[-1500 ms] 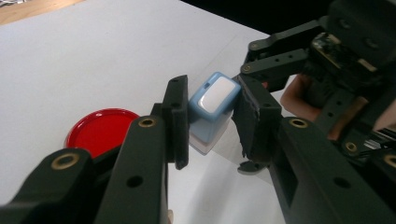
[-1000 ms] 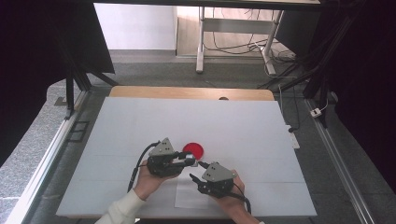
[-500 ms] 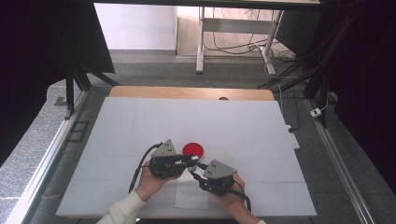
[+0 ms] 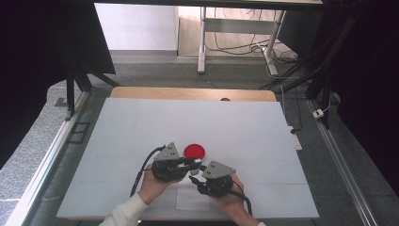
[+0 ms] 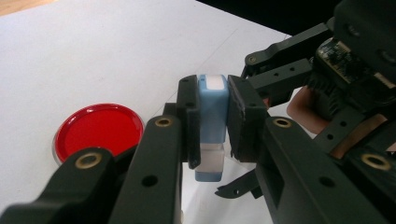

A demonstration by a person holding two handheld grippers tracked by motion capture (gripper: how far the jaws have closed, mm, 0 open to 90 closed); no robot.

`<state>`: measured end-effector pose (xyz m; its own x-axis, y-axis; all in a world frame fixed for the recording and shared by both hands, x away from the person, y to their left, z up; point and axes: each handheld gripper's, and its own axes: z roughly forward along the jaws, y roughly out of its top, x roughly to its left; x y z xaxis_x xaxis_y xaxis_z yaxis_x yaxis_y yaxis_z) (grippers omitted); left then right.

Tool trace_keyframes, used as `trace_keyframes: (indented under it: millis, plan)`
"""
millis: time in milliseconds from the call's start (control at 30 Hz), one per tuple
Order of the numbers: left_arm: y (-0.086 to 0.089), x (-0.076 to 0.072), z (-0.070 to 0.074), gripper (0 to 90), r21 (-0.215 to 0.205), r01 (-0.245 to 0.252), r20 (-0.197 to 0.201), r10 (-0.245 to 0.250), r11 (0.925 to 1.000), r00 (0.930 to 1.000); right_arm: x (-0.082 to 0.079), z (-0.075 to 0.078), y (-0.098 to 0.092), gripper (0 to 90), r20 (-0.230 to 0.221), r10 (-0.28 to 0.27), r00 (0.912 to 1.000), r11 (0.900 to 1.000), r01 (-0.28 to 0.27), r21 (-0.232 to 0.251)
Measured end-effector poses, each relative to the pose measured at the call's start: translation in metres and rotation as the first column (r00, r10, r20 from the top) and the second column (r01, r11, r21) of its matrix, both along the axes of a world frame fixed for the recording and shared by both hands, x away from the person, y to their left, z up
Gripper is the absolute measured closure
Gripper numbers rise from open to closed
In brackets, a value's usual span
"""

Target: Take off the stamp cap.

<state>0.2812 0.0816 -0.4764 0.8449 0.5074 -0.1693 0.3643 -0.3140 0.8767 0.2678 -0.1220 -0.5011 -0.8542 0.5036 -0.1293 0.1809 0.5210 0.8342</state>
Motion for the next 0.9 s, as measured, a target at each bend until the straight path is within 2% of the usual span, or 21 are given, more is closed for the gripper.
trace_keyframes:
  millis: [67,100,333,567,600,900]
  plan:
    - [-0.0001,-0.0006,0.0001,75.8,-0.003,-0.005,0.004,0.005,1.0000,1.0000,0.0007,-0.0004,0.0000,52.0,-0.011,-0.005,0.9999,1.000,0.005,-0.006]
    - [-0.0003,-0.0008,0.0001,75.8,-0.006,-0.008,0.006,0.008,1.0000,1.0000,0.0011,-0.0009,0.0002,53.1,-0.023,-0.007,0.9997,1.000,0.007,0.010]
    - [-0.0007,-0.0036,0.0011,75.8,-0.024,-0.023,0.019,0.023,0.9994,0.9995,0.0018,0.0008,-0.0023,60.2,-0.024,-0.038,0.9990,0.999,0.039,0.023]
    - [0.0005,-0.0017,-0.0002,75.2,-0.027,-0.017,-0.004,0.017,0.9995,0.9998,0.0012,0.0010,-0.0015,61.3,-0.003,-0.042,0.9991,0.999,0.042,-0.005]
    - [0.0003,-0.0015,-0.0007,74.8,-0.028,-0.016,-0.009,0.016,0.9995,0.9998,0.0013,0.0006,-0.0009,61.4,0.000,-0.042,0.9991,0.999,0.042,-0.024]
    - [-0.0032,-0.0012,-0.0023,72.1,-0.027,-0.006,-0.017,0.005,0.9996,0.9998,0.0009,0.0008,0.0003,61.7,0.007,-0.040,0.9992,0.998,0.040,-0.042]
